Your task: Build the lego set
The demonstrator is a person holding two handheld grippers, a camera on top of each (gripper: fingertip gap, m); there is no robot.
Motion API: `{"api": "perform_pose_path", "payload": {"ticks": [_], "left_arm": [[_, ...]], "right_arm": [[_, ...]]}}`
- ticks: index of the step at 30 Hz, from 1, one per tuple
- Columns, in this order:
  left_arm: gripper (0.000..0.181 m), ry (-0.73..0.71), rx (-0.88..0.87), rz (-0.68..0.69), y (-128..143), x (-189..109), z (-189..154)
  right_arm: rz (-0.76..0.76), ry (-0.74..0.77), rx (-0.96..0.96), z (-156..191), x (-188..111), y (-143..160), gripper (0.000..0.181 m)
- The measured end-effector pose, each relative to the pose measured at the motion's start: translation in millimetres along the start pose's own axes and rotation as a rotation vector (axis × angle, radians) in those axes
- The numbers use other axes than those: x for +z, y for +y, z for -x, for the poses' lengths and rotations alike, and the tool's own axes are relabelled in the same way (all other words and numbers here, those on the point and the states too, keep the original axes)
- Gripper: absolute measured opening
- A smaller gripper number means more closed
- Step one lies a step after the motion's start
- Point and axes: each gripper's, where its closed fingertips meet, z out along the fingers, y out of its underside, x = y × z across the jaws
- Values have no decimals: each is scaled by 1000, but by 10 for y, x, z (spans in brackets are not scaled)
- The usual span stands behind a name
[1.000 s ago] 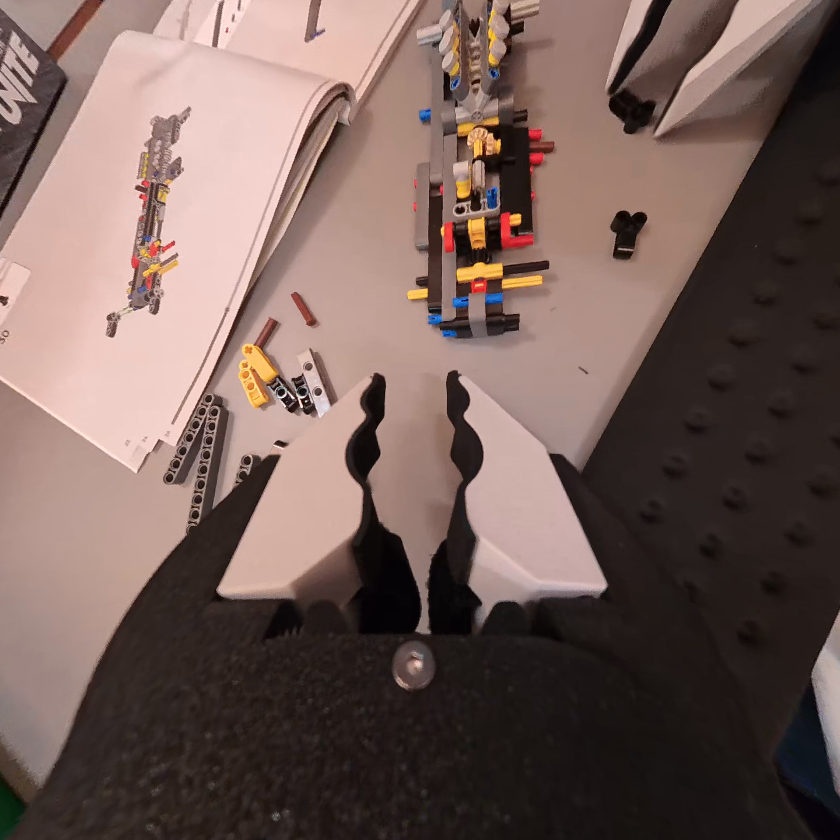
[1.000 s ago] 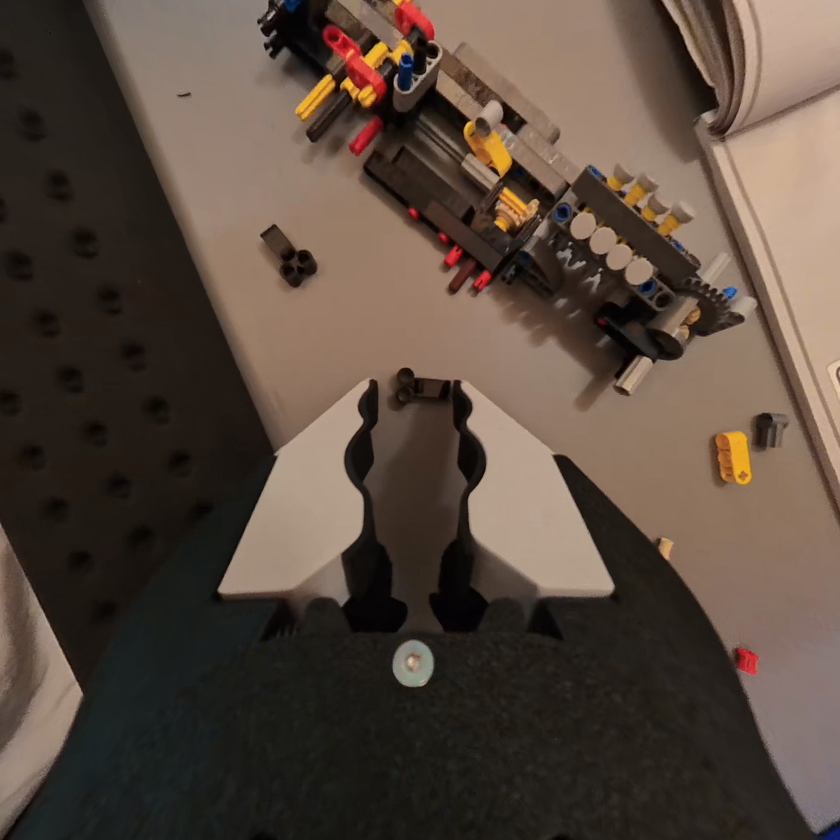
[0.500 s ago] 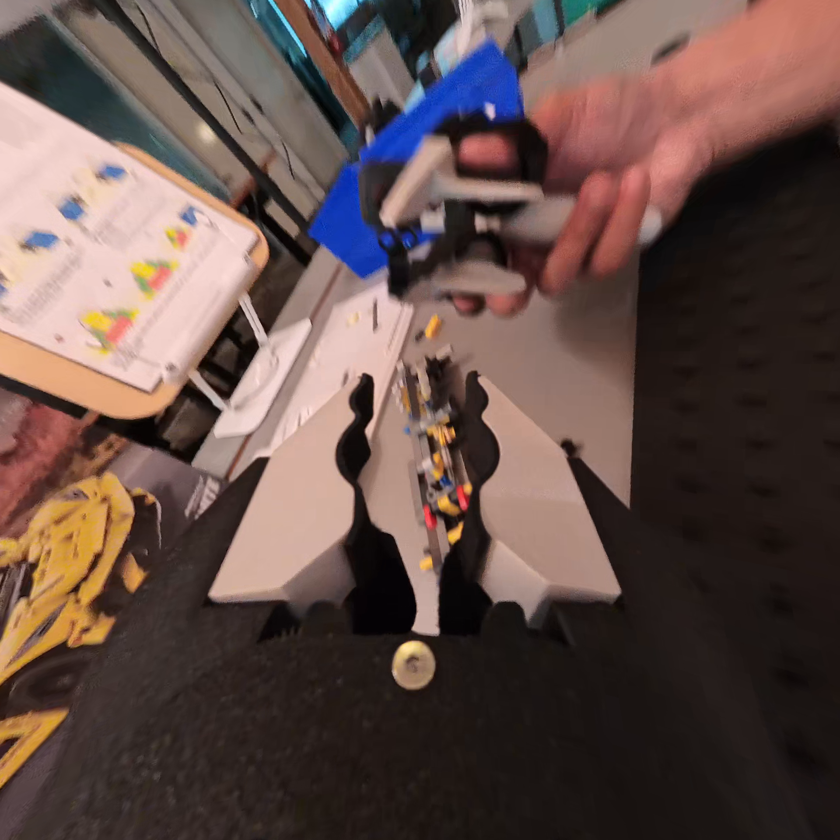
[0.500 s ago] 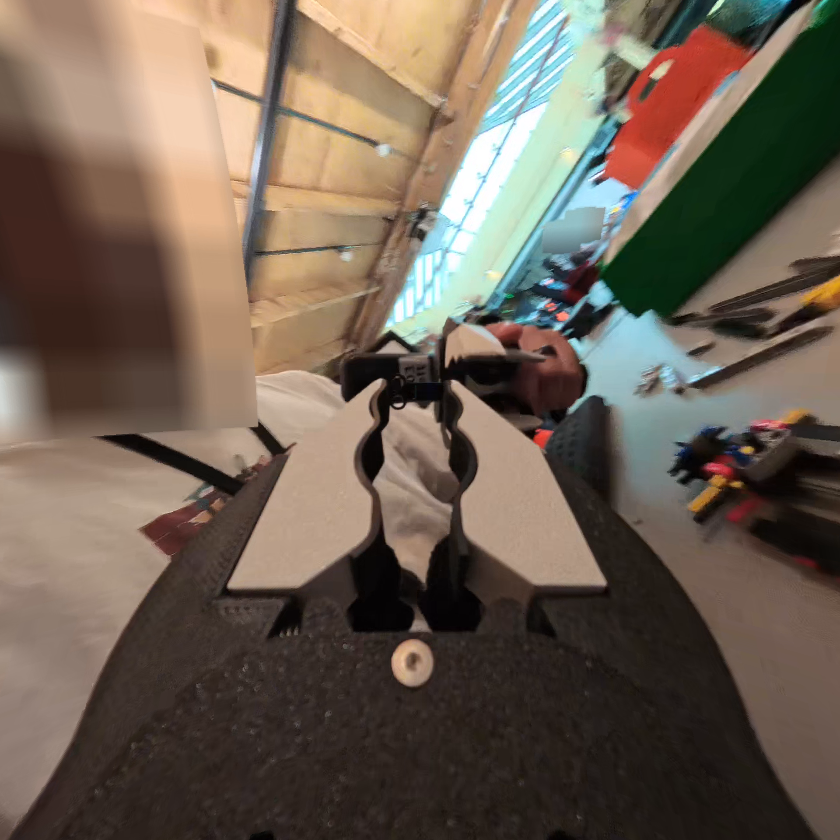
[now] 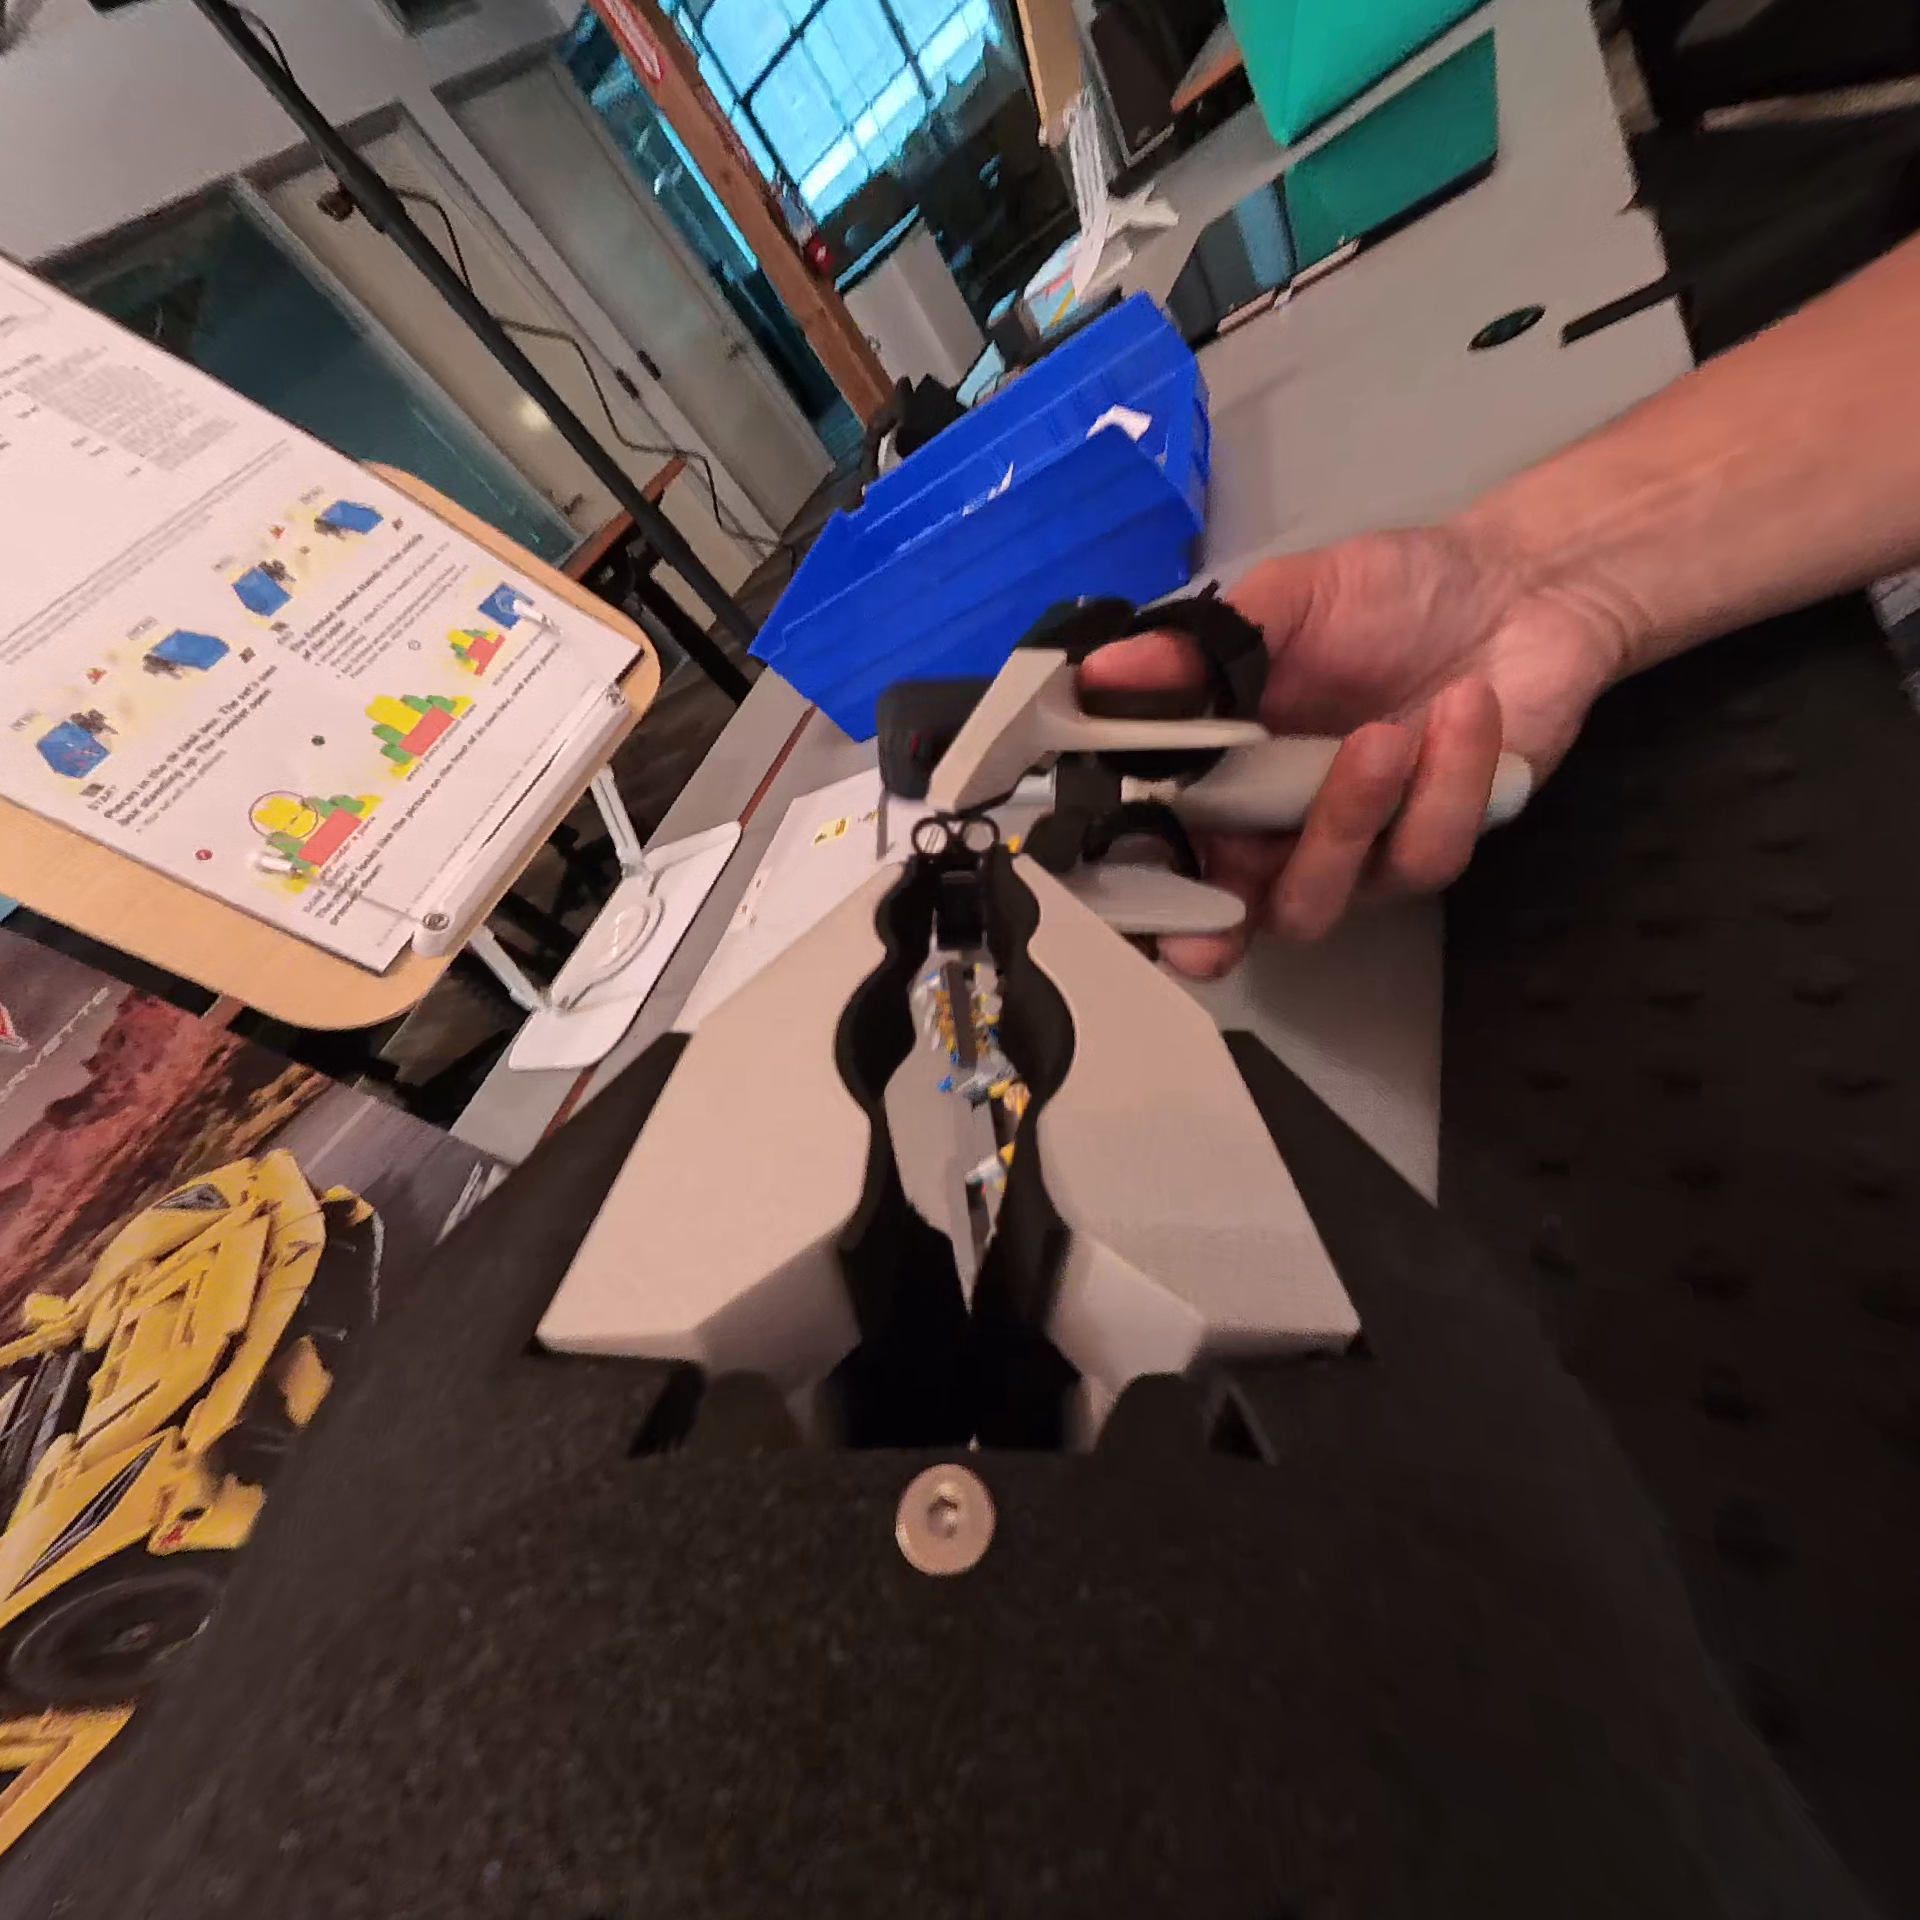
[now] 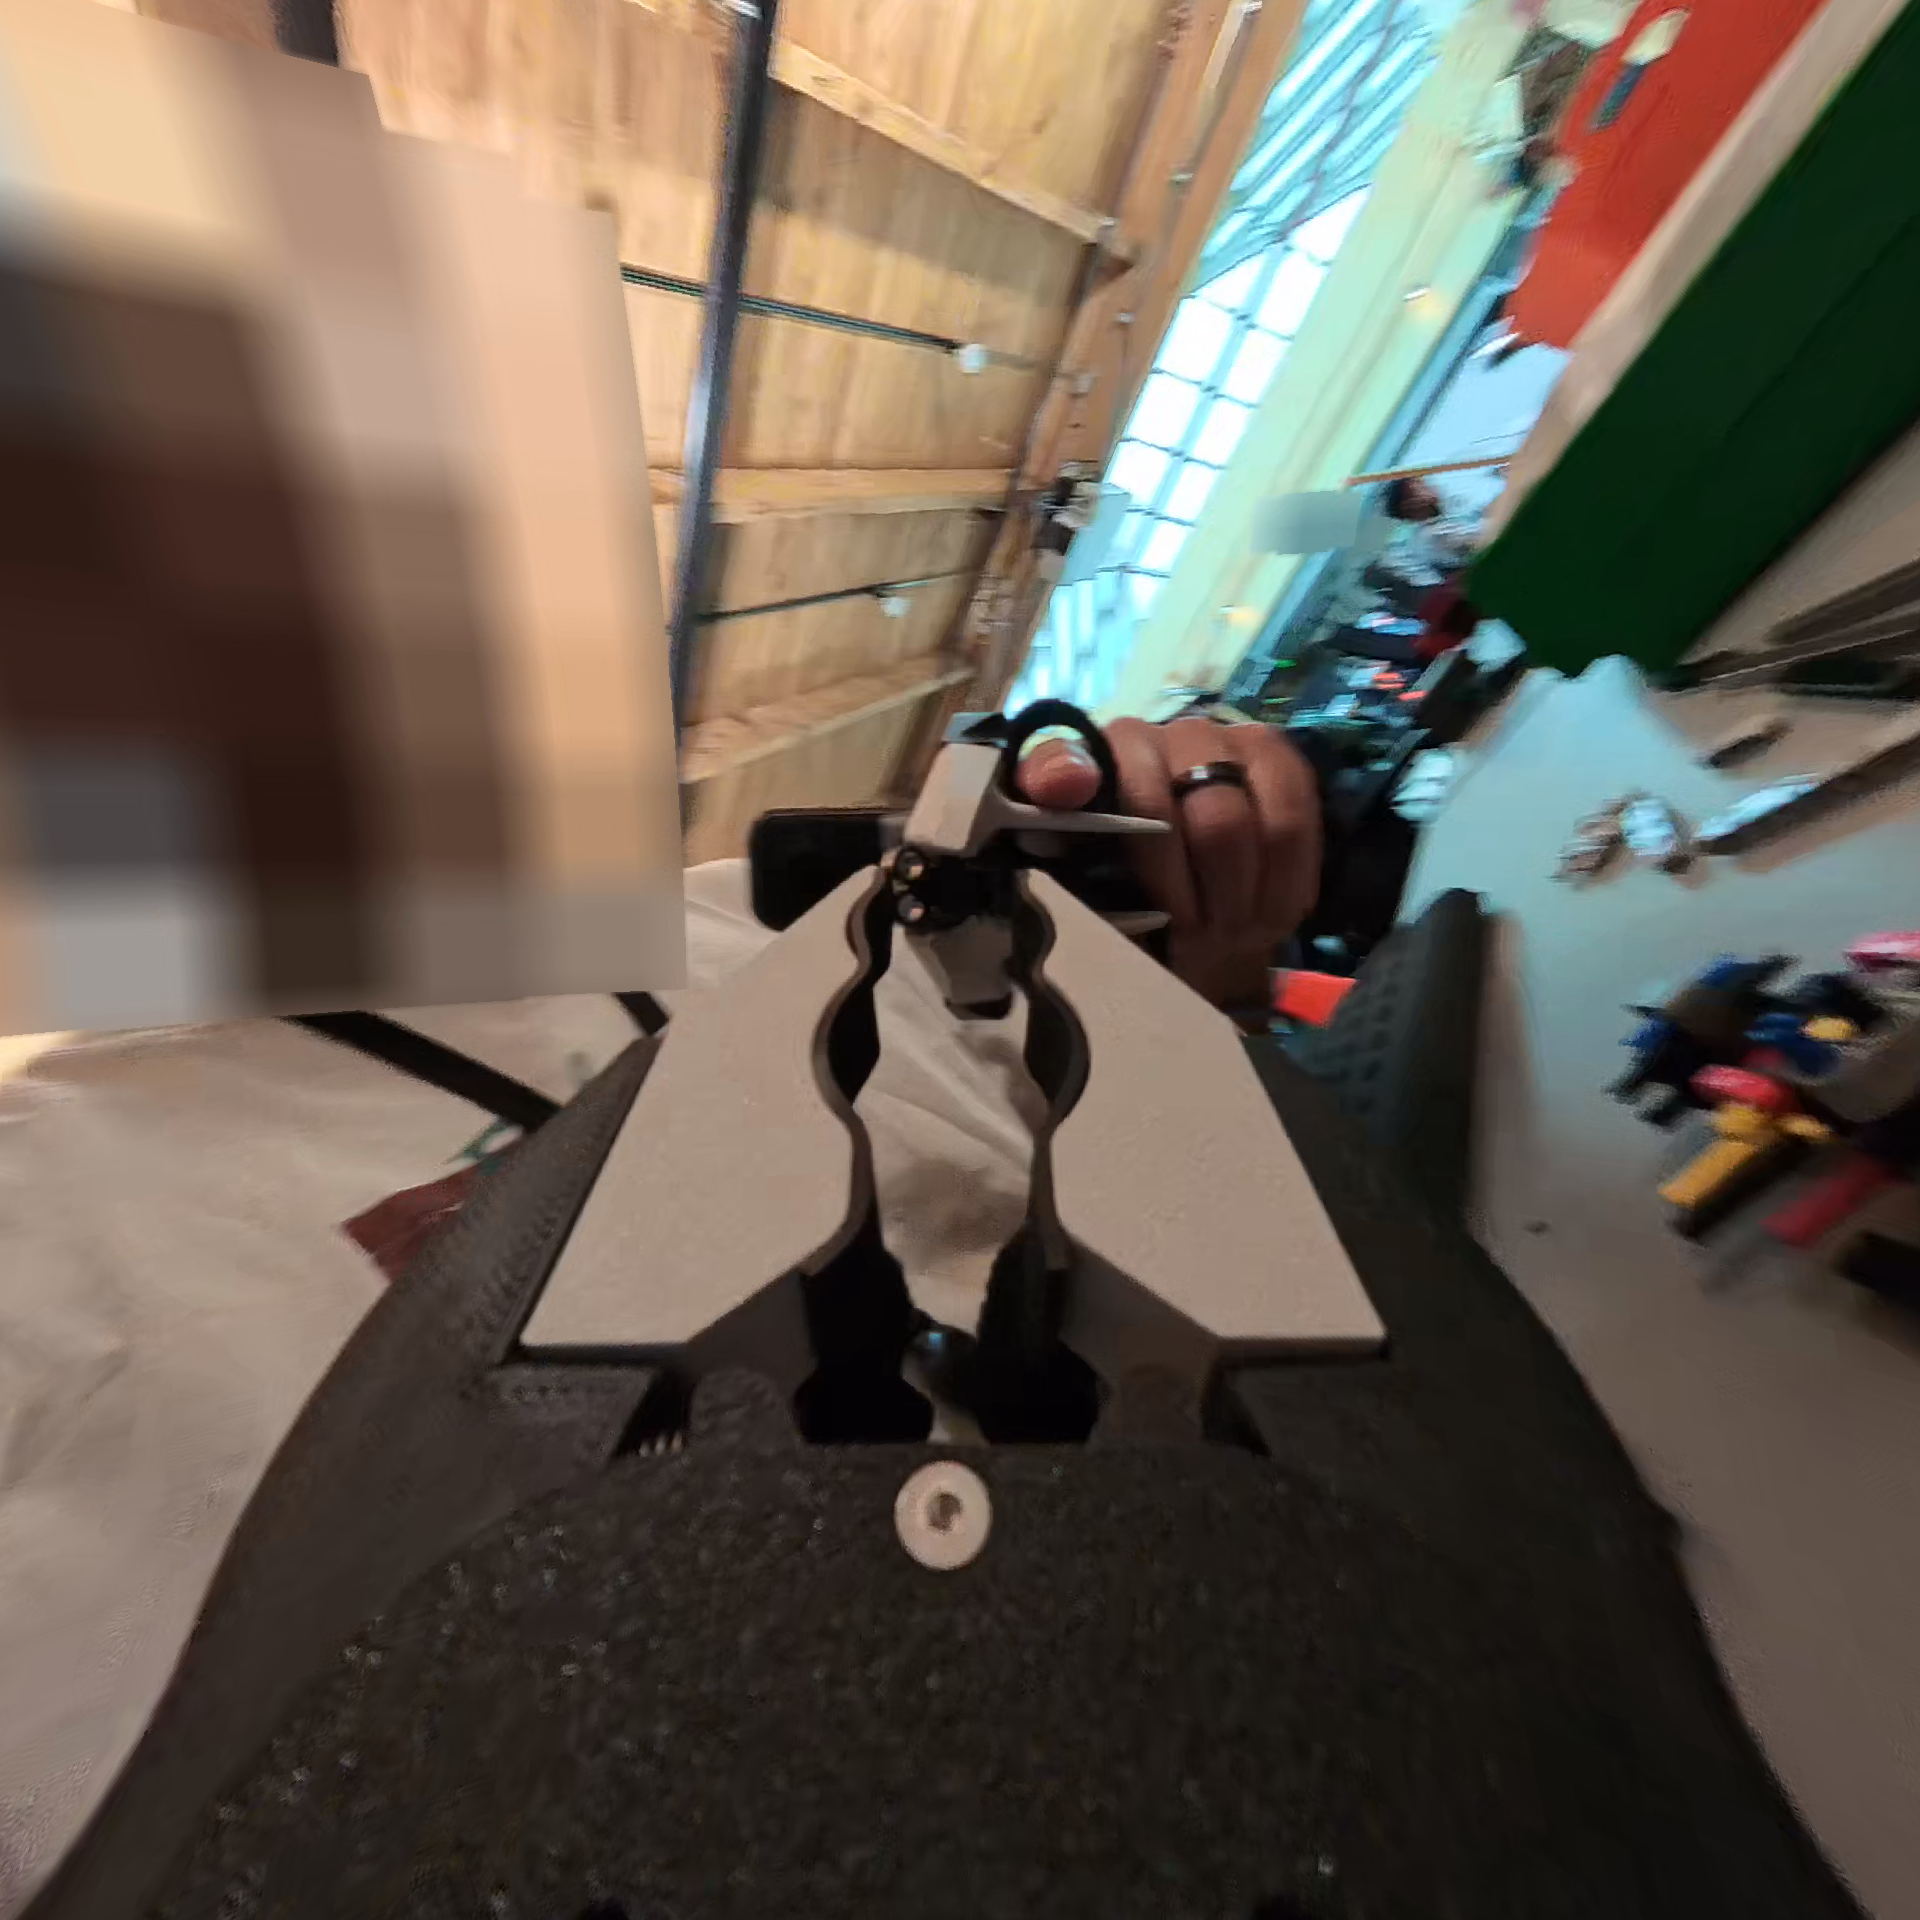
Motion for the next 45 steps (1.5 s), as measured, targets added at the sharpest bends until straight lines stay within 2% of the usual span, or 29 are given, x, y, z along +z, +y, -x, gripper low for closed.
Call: {"api": "perform_pose_path", "payload": {"ticks": [3,5,8,11,15,16,21,23,27,31,34,37,40,45], "left_arm": [[7,-42,21,145,283,0,80],[7,-16,34,257,489,13,36],[7,-20,90,346,643,47,-10],[7,-23,123,349,620,85,-61],[7,-40,147,334,519,88,-86],[7,-47,154,324,493,75,-81],[10,-65,82,151,224,-17,-84],[7,-69,86,122,181,-43,-99],[5,-157,161,189,295,-33,-19],[6,-190,204,284,483,18,-30],[6,-79,130,325,619,35,-147],[6,60,69,363,724,-1,-250],[6,159,112,399,781,-44,-316],[6,261,210,417,770,-69,-421]], "right_arm": [[31,346,-196,-274,-197,-97,25],[95,546,-340,-375,-288,-106,27],[142,671,-466,-380,-227,-99,27],[200,789,-499,-514,-230,-46,27],[189,728,-484,-493,-169,13,13],[187,682,-444,-462,-160,40,8],[102,333,-215,-163,-56,98,7],[91,266,-183,-123,-33,117,7],[57,378,-283,-247,-56,17,10],[48,660,-573,-391,-154,-129,28],[244,876,-868,-494,-255,-43,33],[515,1048,-1046,-628,-394,121,35],[658,1095,-1193,-625,-373,202,27],[869,1098,-1348,-671,-315,317,24]]}}
